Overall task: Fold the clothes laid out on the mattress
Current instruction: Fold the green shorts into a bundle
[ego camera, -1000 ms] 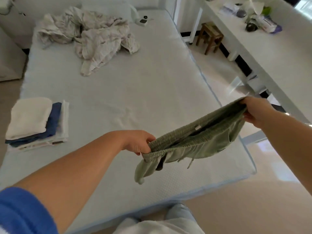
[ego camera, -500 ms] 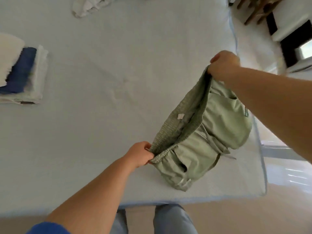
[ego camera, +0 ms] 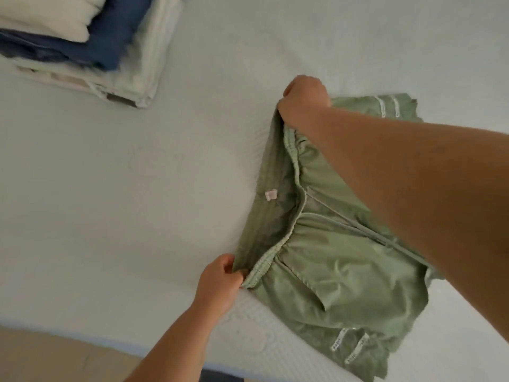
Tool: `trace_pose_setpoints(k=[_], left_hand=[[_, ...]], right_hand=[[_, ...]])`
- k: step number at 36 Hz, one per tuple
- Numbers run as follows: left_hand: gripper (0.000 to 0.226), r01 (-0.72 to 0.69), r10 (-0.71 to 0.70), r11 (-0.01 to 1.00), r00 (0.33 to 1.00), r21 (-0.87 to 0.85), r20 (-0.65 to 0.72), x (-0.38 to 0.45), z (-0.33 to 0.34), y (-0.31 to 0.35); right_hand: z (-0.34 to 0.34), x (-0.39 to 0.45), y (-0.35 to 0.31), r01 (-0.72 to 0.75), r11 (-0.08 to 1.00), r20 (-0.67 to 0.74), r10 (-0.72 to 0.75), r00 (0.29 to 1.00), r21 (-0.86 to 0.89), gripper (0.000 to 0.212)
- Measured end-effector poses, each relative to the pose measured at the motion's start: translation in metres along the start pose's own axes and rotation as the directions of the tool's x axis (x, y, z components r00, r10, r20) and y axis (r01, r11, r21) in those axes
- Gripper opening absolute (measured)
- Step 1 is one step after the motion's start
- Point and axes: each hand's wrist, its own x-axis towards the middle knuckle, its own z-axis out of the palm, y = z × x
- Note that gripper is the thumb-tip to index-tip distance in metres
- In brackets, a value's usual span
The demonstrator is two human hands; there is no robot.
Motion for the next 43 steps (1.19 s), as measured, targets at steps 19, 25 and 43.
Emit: trace_pose_setpoints(k=[19,25,43], left_hand=[[0.036,-0.176,0.176,0.949,0.984,0.261,0.026,0.006,-0.02,0.01],[0.045,-0.102,0.108,0.986,0.994,0.13,-0.034,0.004,-0.022,-0.003],[0.022,0.005,-0.109,0.945,0.947,-0.327,-0.302,-0.008,0.011,-0.026]], right_hand=[[0.046,-0.166,0.066,0.007,0.992,0.017,-0.009,1.0,0.125,0.032],[0.05,-0.28,0.151,-0.054,0.991,0.136,0.07,0.988,-0.119,0.027],[0.082,-0.341,0.244,0.25,0.914,0.161,-0.207,0.965,-0.32,0.048]])
